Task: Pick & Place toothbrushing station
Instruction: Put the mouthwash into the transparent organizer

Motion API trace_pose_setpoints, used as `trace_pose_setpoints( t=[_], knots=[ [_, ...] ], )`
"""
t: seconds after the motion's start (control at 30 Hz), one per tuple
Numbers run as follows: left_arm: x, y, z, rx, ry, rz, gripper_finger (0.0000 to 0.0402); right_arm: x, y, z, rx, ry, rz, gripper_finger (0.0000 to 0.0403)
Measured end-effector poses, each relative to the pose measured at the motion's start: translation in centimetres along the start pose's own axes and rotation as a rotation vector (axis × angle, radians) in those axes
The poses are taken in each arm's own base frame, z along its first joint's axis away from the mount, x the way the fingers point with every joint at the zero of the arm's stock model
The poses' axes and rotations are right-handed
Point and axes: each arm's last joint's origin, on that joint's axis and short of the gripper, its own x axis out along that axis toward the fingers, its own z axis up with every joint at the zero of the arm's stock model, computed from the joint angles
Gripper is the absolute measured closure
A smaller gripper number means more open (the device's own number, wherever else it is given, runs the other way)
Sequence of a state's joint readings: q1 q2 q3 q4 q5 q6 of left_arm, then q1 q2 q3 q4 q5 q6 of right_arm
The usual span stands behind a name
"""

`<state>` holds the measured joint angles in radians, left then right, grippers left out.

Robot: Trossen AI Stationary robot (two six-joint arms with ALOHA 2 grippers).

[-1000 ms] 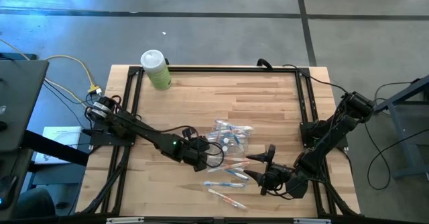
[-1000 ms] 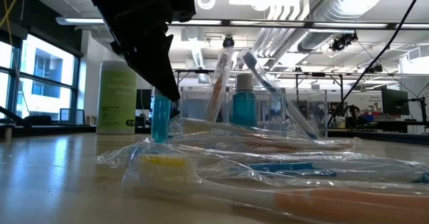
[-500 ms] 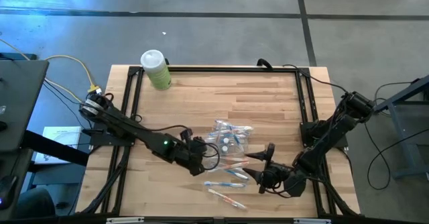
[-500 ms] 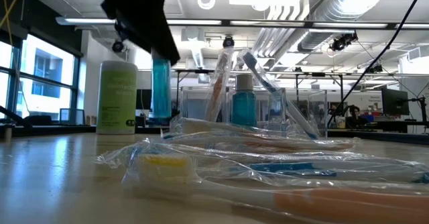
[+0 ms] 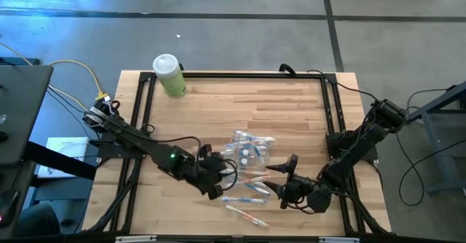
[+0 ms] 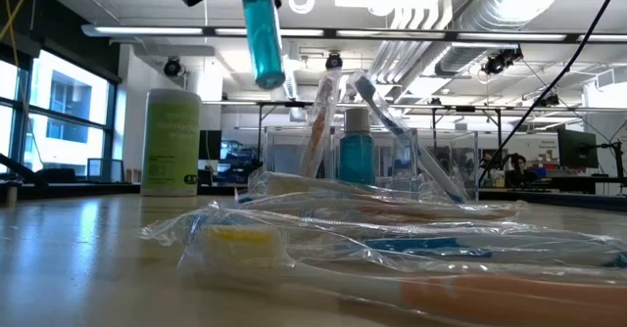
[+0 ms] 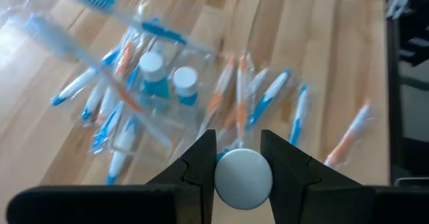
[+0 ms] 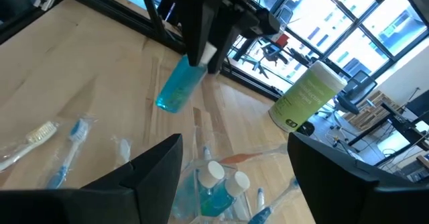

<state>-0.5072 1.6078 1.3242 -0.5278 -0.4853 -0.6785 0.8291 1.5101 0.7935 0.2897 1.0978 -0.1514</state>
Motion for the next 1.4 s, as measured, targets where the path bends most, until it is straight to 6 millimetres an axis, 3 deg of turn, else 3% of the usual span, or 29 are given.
trace_pose_setpoints(
  t=[0.9,1.4],
  knots=[
    [-0.1,-1.3,1.6,-0.020,-0.088,-0.206,0.0315,-0.3,0.1,0.1,-0.011,-0.005,-0.013,0.0140],
    [0.4,-1.8,2.8,-0.006,-0.154,-0.348,0.0315,-3.6,0.7,0.9,-0.116,-0.013,-0.255,0.0140]
  ],
)
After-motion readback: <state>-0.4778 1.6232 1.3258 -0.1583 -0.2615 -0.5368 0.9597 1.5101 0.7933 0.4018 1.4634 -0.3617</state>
